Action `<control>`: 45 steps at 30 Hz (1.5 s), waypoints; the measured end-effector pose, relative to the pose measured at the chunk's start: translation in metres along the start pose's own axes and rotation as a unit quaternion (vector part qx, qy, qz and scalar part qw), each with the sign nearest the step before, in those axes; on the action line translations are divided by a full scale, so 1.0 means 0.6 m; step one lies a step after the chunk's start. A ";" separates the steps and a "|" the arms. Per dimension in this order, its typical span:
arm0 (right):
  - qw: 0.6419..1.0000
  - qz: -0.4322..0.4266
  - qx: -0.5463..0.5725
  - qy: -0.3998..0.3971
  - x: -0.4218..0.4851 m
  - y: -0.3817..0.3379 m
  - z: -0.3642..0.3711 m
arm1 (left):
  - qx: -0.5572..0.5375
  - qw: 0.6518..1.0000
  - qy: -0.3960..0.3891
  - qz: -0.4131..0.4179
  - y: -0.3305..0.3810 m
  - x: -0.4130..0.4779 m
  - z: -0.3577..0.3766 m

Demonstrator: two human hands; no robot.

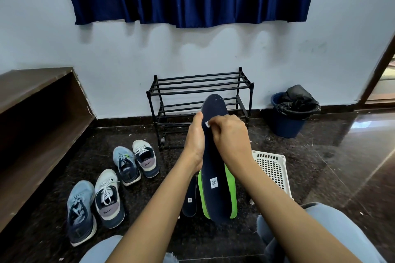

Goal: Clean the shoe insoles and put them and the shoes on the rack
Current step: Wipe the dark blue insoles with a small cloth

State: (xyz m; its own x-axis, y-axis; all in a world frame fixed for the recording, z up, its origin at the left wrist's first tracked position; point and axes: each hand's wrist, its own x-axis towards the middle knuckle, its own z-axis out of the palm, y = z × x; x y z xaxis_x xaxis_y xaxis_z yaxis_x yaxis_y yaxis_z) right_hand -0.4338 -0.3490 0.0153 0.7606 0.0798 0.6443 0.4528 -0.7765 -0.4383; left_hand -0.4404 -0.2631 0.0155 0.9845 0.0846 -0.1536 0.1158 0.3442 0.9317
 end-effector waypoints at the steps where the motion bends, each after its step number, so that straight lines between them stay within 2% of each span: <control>1: 1.000 0.002 0.001 0.006 0.004 0.001 -0.002 | 0.000 1.000 -0.001 0.002 -0.001 0.000 0.001; 8: 0.997 0.055 0.016 0.043 0.030 0.022 -0.018 | 0.000 1.000 -0.013 0.006 -0.007 0.000 0.007; 14: 1.000 0.001 0.003 -0.016 0.000 0.006 -0.003 | -0.008 1.000 -0.016 -0.004 0.005 -0.003 -0.001; 21: 0.997 0.062 0.023 0.035 0.037 0.032 -0.020 | -0.041 0.999 -0.031 -0.010 0.006 -0.017 0.015; 30: 1.000 -0.013 -0.004 -0.015 -0.003 0.004 -0.003 | -0.037 0.999 -0.008 -0.016 0.013 -0.016 0.004; 37: 0.998 0.057 0.007 0.040 0.036 0.032 -0.021 | -0.054 0.997 -0.033 -0.034 0.012 -0.031 0.021; 40: 0.996 0.076 0.023 0.029 0.042 0.041 -0.025 | -0.063 0.995 -0.060 -0.050 0.016 -0.031 0.024; 45: 1.000 0.017 0.013 -0.003 0.013 0.023 -0.011 | -0.061 0.995 -0.049 -0.058 0.030 -0.032 0.010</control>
State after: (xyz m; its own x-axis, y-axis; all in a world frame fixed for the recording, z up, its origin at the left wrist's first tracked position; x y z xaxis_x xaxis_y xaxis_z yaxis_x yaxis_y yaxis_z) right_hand -0.4245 -0.3634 0.0186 0.7785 0.0582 0.6249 0.4392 -0.7617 -0.4763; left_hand -0.4566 -0.2641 0.0373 0.9744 -0.0515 -0.2190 0.2179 0.4581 0.8618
